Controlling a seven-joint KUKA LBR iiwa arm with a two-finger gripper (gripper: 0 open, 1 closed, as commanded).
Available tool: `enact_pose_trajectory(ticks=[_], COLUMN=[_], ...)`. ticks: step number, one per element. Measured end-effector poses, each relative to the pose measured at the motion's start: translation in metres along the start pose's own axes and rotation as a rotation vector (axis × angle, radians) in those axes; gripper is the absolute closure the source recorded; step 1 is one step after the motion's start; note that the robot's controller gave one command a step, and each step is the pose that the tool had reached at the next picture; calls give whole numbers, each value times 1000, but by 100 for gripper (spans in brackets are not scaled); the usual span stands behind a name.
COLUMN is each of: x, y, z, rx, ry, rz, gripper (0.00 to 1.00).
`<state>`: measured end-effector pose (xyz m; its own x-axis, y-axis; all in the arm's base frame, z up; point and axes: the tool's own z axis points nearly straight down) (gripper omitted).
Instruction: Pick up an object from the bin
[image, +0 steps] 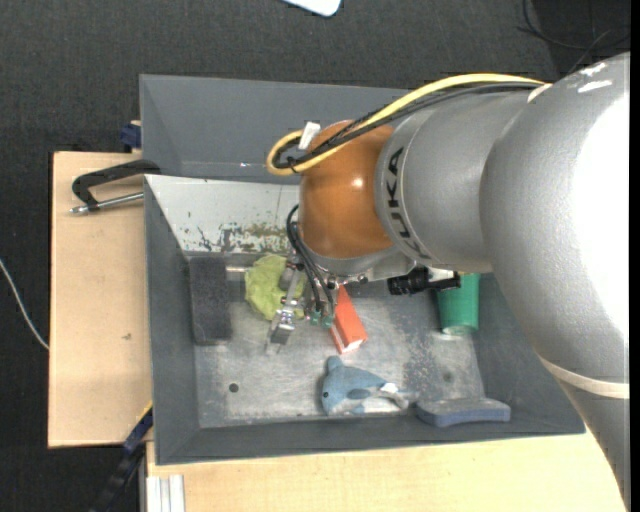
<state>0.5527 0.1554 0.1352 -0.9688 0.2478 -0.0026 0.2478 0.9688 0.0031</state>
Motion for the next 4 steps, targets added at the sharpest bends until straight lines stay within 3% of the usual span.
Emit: enact_pose_trajectory(ticks=[1,4], x=[-53,-46], y=[31,28], z=[46,41], rx=[-27,-25], ry=[-40,-36], rz=[109,109], gripper=[100,100])
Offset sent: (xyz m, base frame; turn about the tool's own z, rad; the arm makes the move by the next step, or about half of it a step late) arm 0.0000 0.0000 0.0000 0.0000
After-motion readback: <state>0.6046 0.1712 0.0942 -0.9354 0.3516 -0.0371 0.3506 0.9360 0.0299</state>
